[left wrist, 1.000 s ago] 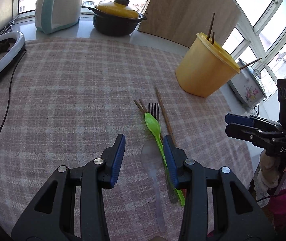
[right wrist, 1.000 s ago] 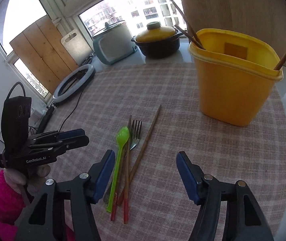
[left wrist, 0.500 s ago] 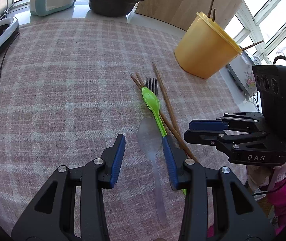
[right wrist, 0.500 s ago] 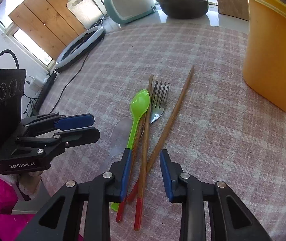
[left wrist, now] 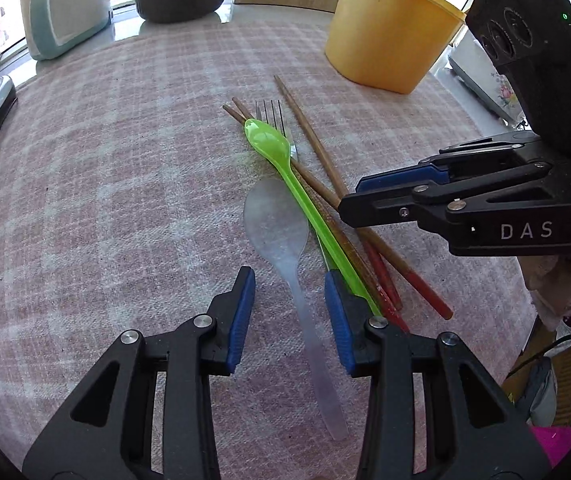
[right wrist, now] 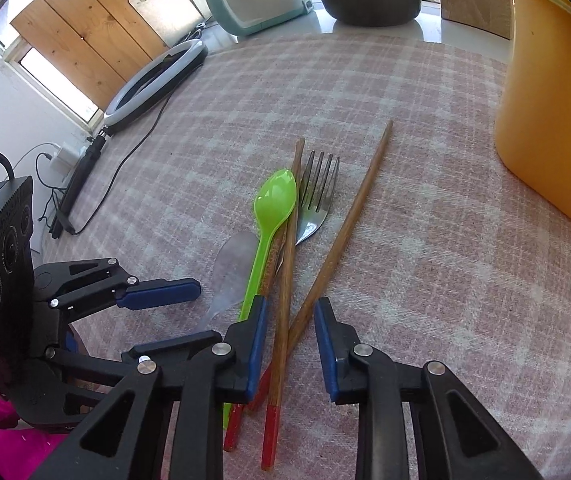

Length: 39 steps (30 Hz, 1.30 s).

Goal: Organize utensils

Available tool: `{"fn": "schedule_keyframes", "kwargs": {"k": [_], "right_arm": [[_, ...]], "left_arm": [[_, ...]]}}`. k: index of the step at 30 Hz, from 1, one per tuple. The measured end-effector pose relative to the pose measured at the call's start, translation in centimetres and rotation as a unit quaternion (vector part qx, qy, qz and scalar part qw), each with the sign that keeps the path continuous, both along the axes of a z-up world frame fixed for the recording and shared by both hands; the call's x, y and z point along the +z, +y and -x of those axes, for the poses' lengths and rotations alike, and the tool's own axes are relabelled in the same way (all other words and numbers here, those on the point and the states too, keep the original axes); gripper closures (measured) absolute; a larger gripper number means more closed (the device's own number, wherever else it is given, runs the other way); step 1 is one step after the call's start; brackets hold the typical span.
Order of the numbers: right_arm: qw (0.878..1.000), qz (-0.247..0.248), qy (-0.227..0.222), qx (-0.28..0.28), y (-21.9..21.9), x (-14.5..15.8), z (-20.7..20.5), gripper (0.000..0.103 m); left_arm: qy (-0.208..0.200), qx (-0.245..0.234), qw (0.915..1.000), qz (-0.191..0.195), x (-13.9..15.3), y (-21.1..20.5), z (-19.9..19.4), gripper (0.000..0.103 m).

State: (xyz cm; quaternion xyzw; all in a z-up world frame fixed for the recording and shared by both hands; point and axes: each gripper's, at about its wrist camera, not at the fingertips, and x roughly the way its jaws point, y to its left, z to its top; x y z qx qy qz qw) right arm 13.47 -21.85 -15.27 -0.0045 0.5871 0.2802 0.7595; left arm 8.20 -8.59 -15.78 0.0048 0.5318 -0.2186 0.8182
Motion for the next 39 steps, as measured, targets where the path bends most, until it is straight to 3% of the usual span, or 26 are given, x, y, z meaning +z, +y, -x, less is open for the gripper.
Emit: {"fn": "schedule_keyframes", "kwargs": {"k": [2, 7, 19, 29, 39], "right_arm": [[1.000, 0.003, 0.000, 0.001, 0.2, -0.1, -0.1, 0.079], [1.000, 0.021, -0.007, 0.010, 0.9, -0.3, -0.1, 0.083], [0.997, 0.058, -0.027, 0.045, 2.9, 0.4, -1.3, 0.085], [0.994, 0.089, -0.011, 0.067, 4.6, -0.6, -2.4, 0.089], [0.999, 0.032, 0.006, 0.021, 2.7, 0.2, -2.4, 0.099]], "left_arm": [[-0.005, 0.007, 0.9999, -0.007, -0.1, 0.1, -0.2, 0.077], [-0.005, 0.022, 0.9997, -0.006, 0.0, 1.3, -0.9, 0.088], [0.001, 0.043, 0.9991, 0.003, 0.7, 3.3, -2.0, 0.091], [0.007, 0.061, 0.9981, 0.007, 0.9, 5.1, -2.7, 0.095], [0.034, 0.101, 0.9922, 0.064, 1.0, 7.3, -3.2, 0.098]]}}
